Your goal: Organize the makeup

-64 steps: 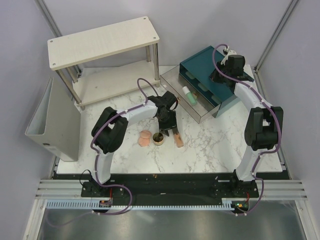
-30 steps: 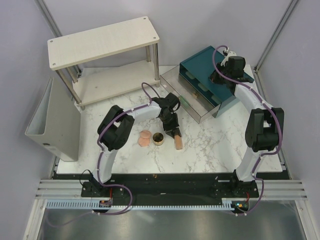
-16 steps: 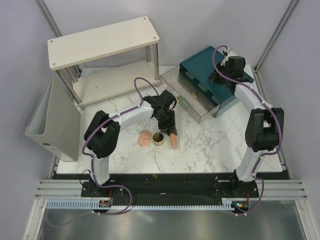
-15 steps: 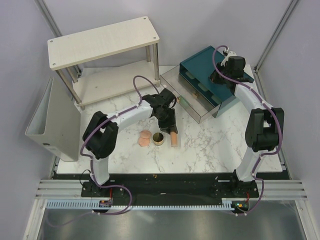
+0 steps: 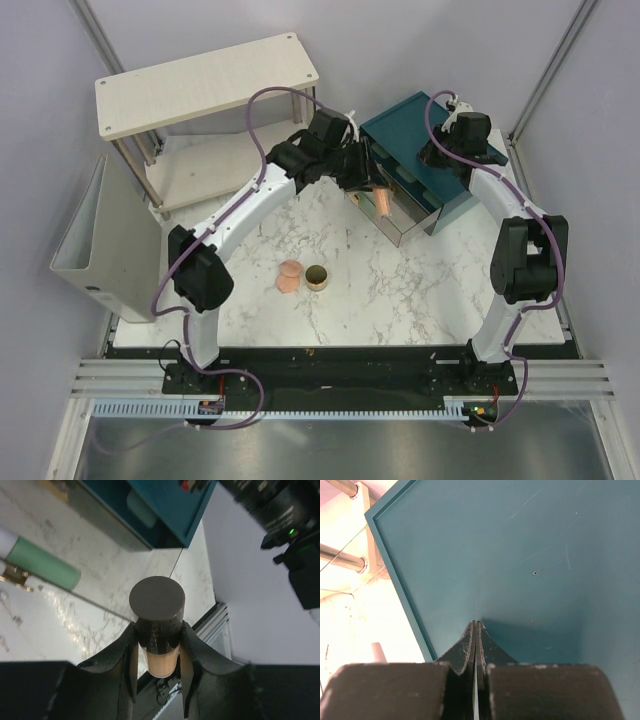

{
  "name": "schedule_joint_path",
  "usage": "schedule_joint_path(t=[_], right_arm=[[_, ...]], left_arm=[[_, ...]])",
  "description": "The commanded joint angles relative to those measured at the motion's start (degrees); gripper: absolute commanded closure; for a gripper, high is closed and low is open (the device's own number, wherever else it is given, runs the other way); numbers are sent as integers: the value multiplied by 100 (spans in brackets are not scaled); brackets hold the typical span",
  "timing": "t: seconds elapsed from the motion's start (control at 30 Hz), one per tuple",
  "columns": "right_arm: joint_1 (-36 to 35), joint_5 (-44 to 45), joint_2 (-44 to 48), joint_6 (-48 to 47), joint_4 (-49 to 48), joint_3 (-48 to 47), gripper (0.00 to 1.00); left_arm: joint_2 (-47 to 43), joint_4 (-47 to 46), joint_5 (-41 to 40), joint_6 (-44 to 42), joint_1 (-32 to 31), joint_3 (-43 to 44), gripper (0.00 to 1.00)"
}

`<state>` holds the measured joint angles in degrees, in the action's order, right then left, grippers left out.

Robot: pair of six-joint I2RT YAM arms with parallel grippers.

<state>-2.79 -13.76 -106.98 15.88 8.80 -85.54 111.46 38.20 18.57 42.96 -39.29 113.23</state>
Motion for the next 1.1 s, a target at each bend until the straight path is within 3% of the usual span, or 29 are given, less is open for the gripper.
schedule_joint_path(t=[0.0,0.27,0.4,0.83,1.07], right_arm=[[-55,-39,-368,-67,1467,441,100],[-64,-48,-280,-59,1458,582,100],[-73,-48,-288,-67,1458,573,100],[-73,-48,-394,-67,1467,441,100],[-73,-66,-438,-76,1511,371,100]], left_arm=[[823,-427,542,502,281,831,95],[1782,-611,402,1021,413,1763,79],[2037,-664,419,1144,475,1843,63],[1844,-673,446,899,738,1843,50],[1818,-567,516,951,817,1817,50]])
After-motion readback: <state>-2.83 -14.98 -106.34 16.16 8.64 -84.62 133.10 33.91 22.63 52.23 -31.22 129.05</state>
